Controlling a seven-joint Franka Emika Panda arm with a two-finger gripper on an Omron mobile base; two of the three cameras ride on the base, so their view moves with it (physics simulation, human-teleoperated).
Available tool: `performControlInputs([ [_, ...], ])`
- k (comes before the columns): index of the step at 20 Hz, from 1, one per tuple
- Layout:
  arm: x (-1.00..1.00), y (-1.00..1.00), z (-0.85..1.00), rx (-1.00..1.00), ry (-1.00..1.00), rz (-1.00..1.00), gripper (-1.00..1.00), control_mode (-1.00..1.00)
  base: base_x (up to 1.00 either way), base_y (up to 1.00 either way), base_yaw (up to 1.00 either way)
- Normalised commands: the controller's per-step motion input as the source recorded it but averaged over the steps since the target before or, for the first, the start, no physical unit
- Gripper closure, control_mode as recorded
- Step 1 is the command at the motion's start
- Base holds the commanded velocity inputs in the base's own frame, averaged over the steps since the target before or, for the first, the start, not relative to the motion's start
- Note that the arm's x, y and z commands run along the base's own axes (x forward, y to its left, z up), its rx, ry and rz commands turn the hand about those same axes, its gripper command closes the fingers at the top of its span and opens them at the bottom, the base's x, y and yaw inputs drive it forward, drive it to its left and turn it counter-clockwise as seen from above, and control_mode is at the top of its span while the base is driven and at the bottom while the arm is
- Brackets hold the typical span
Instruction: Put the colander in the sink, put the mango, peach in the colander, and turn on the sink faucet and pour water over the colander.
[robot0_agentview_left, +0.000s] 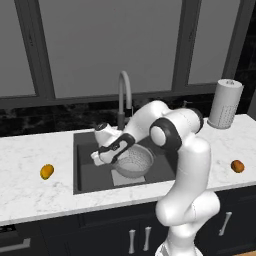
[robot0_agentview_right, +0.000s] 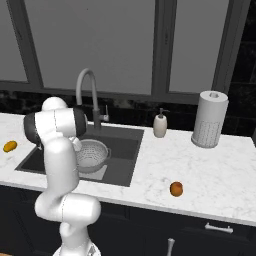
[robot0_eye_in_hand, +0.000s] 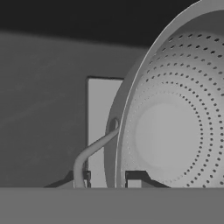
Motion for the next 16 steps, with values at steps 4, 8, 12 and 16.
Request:
performControlInputs([
  [4,0.1,0.16,-0.37,0.0,0.0,0.0,1.0,-1.0,0.0,0.0,0.0],
  [8,0.16,0.07,-0.33,0.0,0.0,0.0,1.0,-1.0,0.0,0.0,0.0],
  [12,0.2,0.04,-0.31,0.0,0.0,0.0,1.0,-1.0,0.0,0.0,0.0],
  [16,0.23,0.0,-0.23,0.0,0.0,0.0,1.0,-1.0,0.0,0.0,0.0],
])
